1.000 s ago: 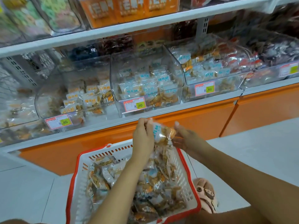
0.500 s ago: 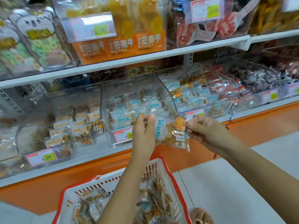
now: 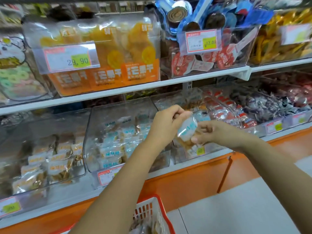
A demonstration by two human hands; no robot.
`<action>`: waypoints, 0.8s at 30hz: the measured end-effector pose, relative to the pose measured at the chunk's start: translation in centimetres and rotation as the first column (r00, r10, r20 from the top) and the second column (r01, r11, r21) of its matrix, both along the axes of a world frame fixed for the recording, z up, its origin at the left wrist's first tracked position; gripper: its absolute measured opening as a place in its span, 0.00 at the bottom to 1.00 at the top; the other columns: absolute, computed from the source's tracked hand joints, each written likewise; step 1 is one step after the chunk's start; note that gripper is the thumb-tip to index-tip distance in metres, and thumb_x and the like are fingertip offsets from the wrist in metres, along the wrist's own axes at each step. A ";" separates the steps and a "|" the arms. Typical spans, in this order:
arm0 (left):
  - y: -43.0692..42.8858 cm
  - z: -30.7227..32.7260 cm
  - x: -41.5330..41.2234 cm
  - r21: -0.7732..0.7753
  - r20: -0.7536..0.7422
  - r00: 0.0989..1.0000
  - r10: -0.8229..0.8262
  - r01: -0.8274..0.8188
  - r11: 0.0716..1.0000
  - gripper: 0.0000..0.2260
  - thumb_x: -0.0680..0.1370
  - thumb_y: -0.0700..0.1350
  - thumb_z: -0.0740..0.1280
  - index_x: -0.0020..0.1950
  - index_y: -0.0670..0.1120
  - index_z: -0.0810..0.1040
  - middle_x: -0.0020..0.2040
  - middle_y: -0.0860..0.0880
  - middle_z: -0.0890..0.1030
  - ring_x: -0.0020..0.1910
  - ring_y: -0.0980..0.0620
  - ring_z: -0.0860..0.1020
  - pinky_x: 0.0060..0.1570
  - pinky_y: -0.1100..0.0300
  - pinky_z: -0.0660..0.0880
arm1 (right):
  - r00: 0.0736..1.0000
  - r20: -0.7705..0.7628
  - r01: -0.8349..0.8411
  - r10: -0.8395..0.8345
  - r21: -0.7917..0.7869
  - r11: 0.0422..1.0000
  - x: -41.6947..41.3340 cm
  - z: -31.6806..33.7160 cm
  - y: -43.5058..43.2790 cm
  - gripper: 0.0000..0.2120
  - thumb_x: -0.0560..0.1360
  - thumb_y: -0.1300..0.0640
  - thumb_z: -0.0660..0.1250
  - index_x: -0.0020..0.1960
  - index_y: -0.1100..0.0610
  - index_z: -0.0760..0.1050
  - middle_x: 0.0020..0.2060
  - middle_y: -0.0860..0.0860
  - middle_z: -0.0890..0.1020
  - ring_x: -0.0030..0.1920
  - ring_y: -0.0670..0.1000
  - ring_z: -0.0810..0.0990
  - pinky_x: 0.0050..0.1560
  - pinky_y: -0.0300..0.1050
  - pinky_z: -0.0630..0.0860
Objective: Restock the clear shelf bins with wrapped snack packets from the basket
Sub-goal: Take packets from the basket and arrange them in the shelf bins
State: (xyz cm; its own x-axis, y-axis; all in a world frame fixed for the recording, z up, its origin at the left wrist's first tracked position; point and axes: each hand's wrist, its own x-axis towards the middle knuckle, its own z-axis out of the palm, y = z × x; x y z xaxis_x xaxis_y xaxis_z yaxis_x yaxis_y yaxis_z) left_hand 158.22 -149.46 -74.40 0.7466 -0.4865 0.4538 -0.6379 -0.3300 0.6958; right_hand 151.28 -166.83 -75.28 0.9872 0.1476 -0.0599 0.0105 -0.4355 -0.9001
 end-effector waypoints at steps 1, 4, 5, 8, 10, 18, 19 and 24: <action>-0.6 -0.2 1.1 0.065 0.012 1.000 0.025 -0.025 0.998 0.11 0.81 0.51 0.61 0.47 0.46 0.77 0.40 0.48 0.79 0.39 0.54 0.75 0.40 0.62 0.71 | 0.995 0.020 0.093 -0.094 0.050 0.994 0.9 -0.3 -0.7 0.05 0.74 0.54 0.71 0.49 0.50 0.82 0.43 0.46 0.84 0.48 0.47 0.82 0.54 0.44 0.77; -1.8 -2.0 4.1 0.501 0.119 0.993 0.027 -0.084 0.861 0.17 0.83 0.51 0.55 0.68 0.45 0.71 0.63 0.44 0.75 0.62 0.46 0.72 0.60 0.53 0.69 | 0.900 0.007 0.432 -0.437 0.128 0.893 4.1 -2.0 -2.5 0.11 0.78 0.51 0.65 0.56 0.56 0.77 0.47 0.51 0.81 0.51 0.55 0.80 0.57 0.54 0.77; -1.9 -2.6 4.8 0.617 0.155 0.988 0.000 -0.097 0.781 0.19 0.83 0.51 0.54 0.71 0.44 0.68 0.67 0.44 0.71 0.66 0.44 0.68 0.65 0.53 0.65 | 0.857 0.003 0.510 -0.515 0.139 0.849 5.2 -2.4 -2.8 0.10 0.79 0.51 0.64 0.54 0.58 0.75 0.46 0.52 0.80 0.47 0.54 0.79 0.55 0.54 0.77; -2.5 -3.3 6.1 0.761 0.213 0.975 -0.061 -0.126 0.636 0.24 0.82 0.55 0.55 0.75 0.46 0.63 0.74 0.44 0.64 0.73 0.45 0.60 0.73 0.52 0.52 | 0.756 0.041 0.642 -0.653 0.146 0.753 8.9 -2.6 -3.2 0.10 0.81 0.54 0.61 0.43 0.58 0.72 0.46 0.60 0.77 0.40 0.52 0.75 0.44 0.42 0.76; -3.0 -3.3 6.8 0.808 0.211 0.977 -0.044 -0.149 0.570 0.27 0.81 0.57 0.56 0.77 0.47 0.59 0.77 0.44 0.58 0.75 0.44 0.56 0.75 0.51 0.48 | 0.712 0.045 0.693 -0.701 0.121 0.711 11.4 -2.8 -3.7 0.12 0.80 0.54 0.61 0.57 0.62 0.71 0.58 0.62 0.76 0.53 0.57 0.77 0.54 0.47 0.74; -4.3 -3.3 7.5 0.887 0.253 0.967 0.019 -0.240 0.395 0.27 0.78 0.53 0.60 0.76 0.47 0.60 0.77 0.41 0.56 0.75 0.41 0.57 0.74 0.50 0.48 | 0.796 0.074 0.597 -0.601 -0.256 0.760 15.1 -5.9 -3.7 0.22 0.80 0.49 0.61 0.69 0.60 0.69 0.64 0.61 0.75 0.62 0.61 0.74 0.59 0.49 0.71; -4.3 -3.3 7.4 0.882 0.260 0.965 0.024 -0.248 0.400 0.26 0.78 0.52 0.60 0.75 0.47 0.62 0.77 0.41 0.58 0.74 0.41 0.59 0.74 0.50 0.48 | 0.780 0.120 0.620 -0.614 -0.287 0.730 15.1 -6.3 -3.5 0.21 0.80 0.48 0.61 0.67 0.60 0.72 0.63 0.61 0.76 0.60 0.61 0.75 0.57 0.49 0.72; -4.2 -3.0 7.1 0.863 0.242 0.969 0.053 -0.240 0.444 0.18 0.76 0.49 0.59 0.65 0.46 0.74 0.68 0.42 0.71 0.67 0.42 0.67 0.73 0.50 0.54 | 0.711 0.150 0.703 -0.687 -0.187 0.686 14.4 -7.0 -1.7 0.20 0.80 0.51 0.62 0.67 0.62 0.72 0.59 0.61 0.78 0.57 0.60 0.78 0.50 0.45 0.72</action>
State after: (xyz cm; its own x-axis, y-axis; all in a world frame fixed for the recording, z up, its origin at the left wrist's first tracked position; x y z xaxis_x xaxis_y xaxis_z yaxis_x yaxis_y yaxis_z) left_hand 165.36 -153.67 -77.43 0.8122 -0.5821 -0.0380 -0.5816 -0.8029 -0.1309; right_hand 165.68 -168.54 -82.31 0.8039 -0.5915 0.0627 -0.3216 -0.5208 -0.7908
